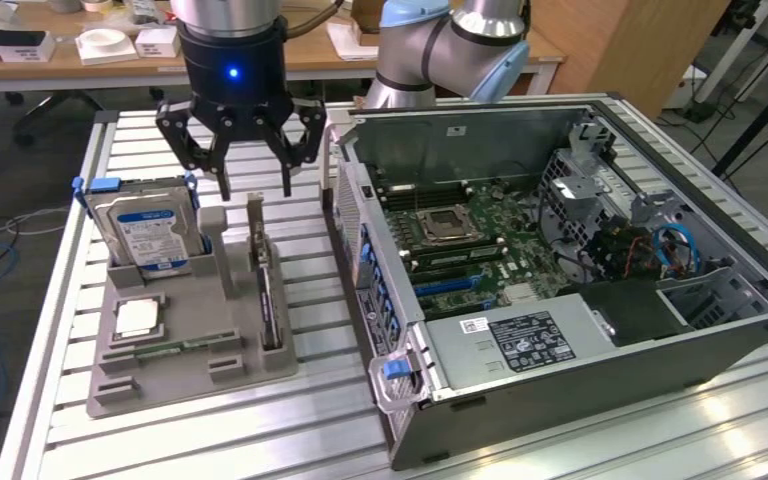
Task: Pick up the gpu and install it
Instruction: 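Pick up the gpu and move the gpu toward the slot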
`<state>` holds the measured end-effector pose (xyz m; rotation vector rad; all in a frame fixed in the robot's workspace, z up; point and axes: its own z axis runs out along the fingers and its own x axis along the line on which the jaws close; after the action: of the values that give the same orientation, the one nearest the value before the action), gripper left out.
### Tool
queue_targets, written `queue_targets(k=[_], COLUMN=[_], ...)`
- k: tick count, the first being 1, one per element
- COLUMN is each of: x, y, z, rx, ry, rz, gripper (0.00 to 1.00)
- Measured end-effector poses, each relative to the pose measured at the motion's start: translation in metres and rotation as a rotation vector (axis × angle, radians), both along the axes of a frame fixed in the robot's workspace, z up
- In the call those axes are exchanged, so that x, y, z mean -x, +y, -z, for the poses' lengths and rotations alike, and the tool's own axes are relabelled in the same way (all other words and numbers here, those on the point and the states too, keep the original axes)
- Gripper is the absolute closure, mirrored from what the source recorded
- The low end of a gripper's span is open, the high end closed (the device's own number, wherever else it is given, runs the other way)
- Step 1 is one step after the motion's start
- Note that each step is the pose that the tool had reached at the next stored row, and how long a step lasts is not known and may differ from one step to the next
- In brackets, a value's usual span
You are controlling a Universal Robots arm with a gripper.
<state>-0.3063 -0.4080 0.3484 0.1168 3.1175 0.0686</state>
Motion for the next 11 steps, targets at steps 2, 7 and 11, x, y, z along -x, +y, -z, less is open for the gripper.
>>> queue_targets(k=[2, 7, 11], x=[0.0000, -0.0001, 0.0000], y=[-0.0002, -0.0012, -0.0025], z=[0.0003, 0.0010, 0.0011], rx=[-0.0001, -0.0002, -0.0001], ry=[-0.0001, -0.0004, -0.0001], rz=[0.000, 0.000, 0.000], gripper=[0.35, 0.35, 0.35])
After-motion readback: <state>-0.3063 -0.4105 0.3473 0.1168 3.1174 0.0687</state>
